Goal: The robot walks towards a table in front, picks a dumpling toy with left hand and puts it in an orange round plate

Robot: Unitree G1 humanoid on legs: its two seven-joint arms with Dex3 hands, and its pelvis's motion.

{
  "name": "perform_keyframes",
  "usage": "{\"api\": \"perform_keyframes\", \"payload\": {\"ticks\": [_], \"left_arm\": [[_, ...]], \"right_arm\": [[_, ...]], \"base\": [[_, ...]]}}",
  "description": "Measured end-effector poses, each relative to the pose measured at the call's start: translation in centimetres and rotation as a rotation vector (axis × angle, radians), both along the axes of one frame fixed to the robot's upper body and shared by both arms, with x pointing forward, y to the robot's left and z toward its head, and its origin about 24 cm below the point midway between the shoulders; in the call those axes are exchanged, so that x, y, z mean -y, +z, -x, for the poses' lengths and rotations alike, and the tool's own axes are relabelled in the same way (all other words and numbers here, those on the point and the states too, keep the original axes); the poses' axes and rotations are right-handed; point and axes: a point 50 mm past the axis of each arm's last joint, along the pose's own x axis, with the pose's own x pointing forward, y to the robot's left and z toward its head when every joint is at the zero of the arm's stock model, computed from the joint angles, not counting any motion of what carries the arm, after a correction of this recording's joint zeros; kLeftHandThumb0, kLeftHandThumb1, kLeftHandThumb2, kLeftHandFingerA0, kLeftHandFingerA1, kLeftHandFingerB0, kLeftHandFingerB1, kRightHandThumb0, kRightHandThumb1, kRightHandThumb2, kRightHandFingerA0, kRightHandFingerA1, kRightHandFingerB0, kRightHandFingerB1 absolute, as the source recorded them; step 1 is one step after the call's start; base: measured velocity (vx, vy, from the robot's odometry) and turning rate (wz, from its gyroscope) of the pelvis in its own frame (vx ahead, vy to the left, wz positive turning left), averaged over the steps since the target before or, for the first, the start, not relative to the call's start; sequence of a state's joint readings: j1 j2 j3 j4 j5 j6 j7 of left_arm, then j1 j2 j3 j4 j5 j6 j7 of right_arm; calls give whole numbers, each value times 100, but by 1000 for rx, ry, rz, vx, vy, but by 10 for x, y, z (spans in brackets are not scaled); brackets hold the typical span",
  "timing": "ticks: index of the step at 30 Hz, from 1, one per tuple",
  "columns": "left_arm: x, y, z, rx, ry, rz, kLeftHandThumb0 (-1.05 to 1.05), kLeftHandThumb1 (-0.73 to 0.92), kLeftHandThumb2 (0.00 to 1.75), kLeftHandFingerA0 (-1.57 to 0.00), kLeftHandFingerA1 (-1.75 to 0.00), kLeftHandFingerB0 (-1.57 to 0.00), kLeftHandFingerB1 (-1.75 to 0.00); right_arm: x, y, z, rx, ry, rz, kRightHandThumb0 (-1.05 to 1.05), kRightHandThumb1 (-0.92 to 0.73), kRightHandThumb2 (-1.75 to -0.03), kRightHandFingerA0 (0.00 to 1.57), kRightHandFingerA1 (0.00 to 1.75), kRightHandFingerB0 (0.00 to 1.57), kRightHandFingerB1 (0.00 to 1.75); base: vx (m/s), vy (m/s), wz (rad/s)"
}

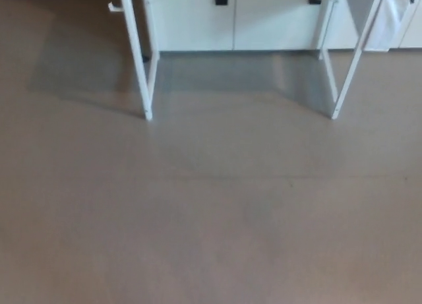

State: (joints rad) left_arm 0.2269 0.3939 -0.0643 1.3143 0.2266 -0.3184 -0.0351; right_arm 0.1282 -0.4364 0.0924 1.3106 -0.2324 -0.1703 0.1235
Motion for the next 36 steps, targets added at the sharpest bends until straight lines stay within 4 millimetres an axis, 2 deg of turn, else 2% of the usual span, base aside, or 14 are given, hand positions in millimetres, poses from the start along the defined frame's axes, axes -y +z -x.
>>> {"api": "perform_keyframes", "payload": {"ticks": [3, 7, 15, 18, 23, 26, 27, 29, 30, 31, 33, 36], "left_arm": [[0, 0, -7, 19, -5, 3, -28, 52, 56, -60, -55, -31, -33], [-1, 1, -9, 23, -3, 3, -30, 53, 56, -58, -47, -30, -32], [-1, 1, 4, -6, 13, 13, -32, 52, 56, -58, -47, -30, -32], [1, 0, -5, 22, 4, 25, -31, 52, 55, -55, -50, -28, -32], [1, 0, 3, -7, 7, 28, -33, 52, 55, -52, -46, -28, -32], [1, 0, 6, -15, 9, 30, -33, 53, 55, -56, -46, -28, -32], [1, 0, 7, -17, 11, 31, -32, 53, 56, -58, -53, -30, -32], [1, 0, 8, -20, 12, 31, -32, 53, 56, -58, -53, -30, -32], [1, 0, 8, -19, 11, 28, -32, 53, 56, -58, -53, -30, -32], [2, -1, 5, -10, 8, 32, -34, 53, 56, -52, -45, -29, -32], [0, 1, -2, 9, -3, 24, -34, 52, 55, -50, -45, -29, -32], [-1, 1, -3, 13, -9, 16, -34, 51, 56, -53, -49, -29, -32]], "right_arm": [[-2, 0, -9, 18, 14, -10, -31, -66, -59, 63, 47, 47, 37], [-3, -2, -4, -1, 9, -18, -31, -66, -59, 62, 47, 47, 37], [-2, -2, 4, -22, -6, -19, -29, -65, -59, 63, 49, 47, 38], [-3, -2, -2, -11, 1, -23, -30, -65, -59, 62, 49, 46, 38], [-2, -1, -5, 3, 0, -23, -29, -65, -59, 65, 50, 48, 39], [-2, -1, -2, -4, -4, -22, -29, -65, -59, 65, 49, 48, 38], [-2, -1, 1, -10, -6, -23, -30, -65, -59, 66, 50, 48, 38], [-2, -1, 3, -20, -6, -22, -30, -65, -59, 66, 50, 48, 38], [-3, -2, 3, -22, -2, -24, -30, -65, -59, 66, 50, 48, 38], [-3, -2, 3, -24, 1, -23, -30, -65, -59, 64, 50, 47, 38], [-6, -3, -6, 1, 12, -31, -28, -66, -59, 65, 49, 48, 39], [-7, -4, -3, -4, 4, -39, -29, -65, -59, 65, 49, 48, 39]], "base": [[439, 184, -64], [366, 95, 2], [421, -66, 8], [528, -116, 42], [410, -95, 0], [363, 17, -15], [419, 97, -24], [575, 133, -31], [635, 140, 44], [627, 159, -86], [602, 144, -29], [456, 115, -3]]}}
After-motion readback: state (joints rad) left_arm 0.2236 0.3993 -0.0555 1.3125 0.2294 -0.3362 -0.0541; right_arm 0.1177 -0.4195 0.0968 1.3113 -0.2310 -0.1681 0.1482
